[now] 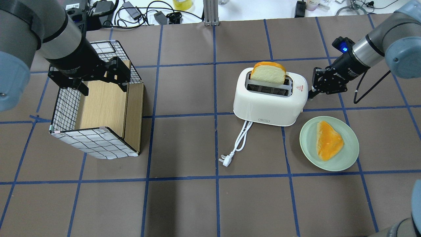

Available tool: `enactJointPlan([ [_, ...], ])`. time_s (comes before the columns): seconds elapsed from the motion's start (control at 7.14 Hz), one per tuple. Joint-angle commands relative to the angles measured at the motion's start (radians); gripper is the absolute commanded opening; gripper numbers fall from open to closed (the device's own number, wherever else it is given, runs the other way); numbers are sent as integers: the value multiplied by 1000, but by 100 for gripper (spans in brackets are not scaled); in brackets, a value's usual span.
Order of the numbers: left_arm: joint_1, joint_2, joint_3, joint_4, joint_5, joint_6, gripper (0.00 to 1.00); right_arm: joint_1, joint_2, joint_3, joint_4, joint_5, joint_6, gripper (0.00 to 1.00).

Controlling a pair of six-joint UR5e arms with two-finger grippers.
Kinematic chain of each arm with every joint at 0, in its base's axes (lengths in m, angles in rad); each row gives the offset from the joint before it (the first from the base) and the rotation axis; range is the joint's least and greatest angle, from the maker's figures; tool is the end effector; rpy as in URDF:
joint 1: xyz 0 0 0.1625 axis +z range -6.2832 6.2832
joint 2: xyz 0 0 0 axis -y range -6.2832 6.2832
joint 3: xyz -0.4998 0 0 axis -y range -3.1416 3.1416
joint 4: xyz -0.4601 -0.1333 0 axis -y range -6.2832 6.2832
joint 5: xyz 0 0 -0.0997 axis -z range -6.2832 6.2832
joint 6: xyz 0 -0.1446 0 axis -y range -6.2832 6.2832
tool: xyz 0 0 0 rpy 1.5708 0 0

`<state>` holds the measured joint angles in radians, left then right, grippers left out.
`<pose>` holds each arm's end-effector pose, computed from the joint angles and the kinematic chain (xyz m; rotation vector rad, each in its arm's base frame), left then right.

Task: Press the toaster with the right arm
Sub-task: 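Press the toaster lever down with the right gripper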

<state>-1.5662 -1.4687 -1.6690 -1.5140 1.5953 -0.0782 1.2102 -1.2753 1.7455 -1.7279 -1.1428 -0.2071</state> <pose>-0.1274 -0.5180 0.5232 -0.1302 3.1152 -0.0960 -0.0344 -0.6390 0.2763 0.2923 2.6215 0.2390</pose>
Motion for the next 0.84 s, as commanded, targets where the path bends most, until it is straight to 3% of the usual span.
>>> enactJointPlan([
  [0.0,0,-1,0,0,0,0,100,0,14,0,-7,1,0,0],
  [0.7,0,1,0,0,0,0,100,0,48,8,-30,26,-3,0],
])
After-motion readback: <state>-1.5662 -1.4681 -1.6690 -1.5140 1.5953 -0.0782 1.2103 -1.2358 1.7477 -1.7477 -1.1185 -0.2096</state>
